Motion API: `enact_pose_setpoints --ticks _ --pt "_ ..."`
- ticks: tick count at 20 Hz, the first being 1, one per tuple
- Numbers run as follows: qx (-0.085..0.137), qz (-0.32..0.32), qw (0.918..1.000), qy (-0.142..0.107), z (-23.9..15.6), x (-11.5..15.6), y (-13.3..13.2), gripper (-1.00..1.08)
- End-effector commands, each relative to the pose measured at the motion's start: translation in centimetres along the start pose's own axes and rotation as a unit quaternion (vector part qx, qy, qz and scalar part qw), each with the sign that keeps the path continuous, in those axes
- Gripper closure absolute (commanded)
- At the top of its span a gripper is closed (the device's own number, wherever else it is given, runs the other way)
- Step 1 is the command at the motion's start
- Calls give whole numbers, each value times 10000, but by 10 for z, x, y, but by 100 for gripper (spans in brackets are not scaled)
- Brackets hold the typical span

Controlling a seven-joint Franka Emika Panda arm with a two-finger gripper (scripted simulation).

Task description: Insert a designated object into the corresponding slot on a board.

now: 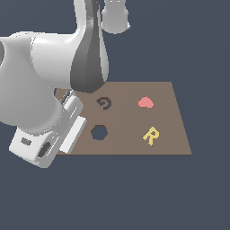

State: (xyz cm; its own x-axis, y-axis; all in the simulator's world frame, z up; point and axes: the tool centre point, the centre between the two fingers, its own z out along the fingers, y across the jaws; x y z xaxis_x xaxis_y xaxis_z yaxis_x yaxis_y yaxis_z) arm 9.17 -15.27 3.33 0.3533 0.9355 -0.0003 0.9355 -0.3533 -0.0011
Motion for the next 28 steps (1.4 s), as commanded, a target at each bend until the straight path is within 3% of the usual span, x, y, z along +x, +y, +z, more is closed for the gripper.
enact_pose_setpoints --ticks 1,8,14,21,28 --pt "-4 279 9996 1 -1 0 -3 108" --pt "-5 1304 9915 1 -1 3 -16 108" --pt "-7 2387 9711 2 -2 9 -28 108" --pt "-9 3627 9319 4 -3 20 -41 108" --pt "-10 4795 8776 5 -4 33 -50 108"
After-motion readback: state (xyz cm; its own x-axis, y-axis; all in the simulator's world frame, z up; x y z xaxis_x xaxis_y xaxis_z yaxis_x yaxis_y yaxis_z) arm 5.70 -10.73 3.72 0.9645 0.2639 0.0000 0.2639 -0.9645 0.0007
